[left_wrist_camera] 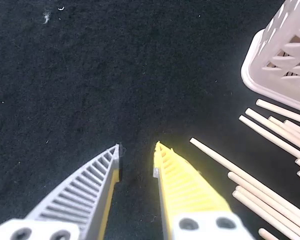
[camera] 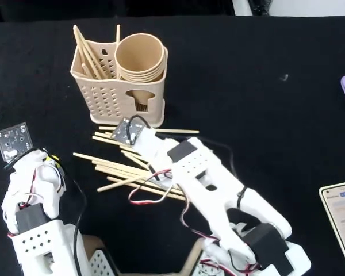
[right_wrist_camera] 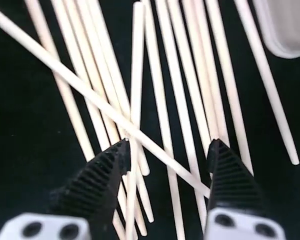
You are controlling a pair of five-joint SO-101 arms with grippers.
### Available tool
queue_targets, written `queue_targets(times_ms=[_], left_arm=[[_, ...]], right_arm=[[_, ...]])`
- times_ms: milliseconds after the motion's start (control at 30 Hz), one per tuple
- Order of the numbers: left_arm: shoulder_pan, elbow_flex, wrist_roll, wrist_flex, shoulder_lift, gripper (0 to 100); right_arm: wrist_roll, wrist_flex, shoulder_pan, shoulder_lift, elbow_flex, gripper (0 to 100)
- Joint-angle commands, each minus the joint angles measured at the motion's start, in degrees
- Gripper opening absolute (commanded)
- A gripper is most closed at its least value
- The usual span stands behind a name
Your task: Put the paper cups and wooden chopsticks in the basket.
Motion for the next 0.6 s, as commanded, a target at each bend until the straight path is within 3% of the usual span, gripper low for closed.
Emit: queue_targets(times_ms=[0,567], left_arm=[[-0.7,-0.6,0.3,-1.3,-0.6,12],[-0.7,-0.6,0.2,-1.3,-0.6,12]], right_arm=[[-0.4,-1.0,-2.5,0.0,0.9,25.0],[4.0,-4.7,-1.6,8.8,-1.1,25.0]])
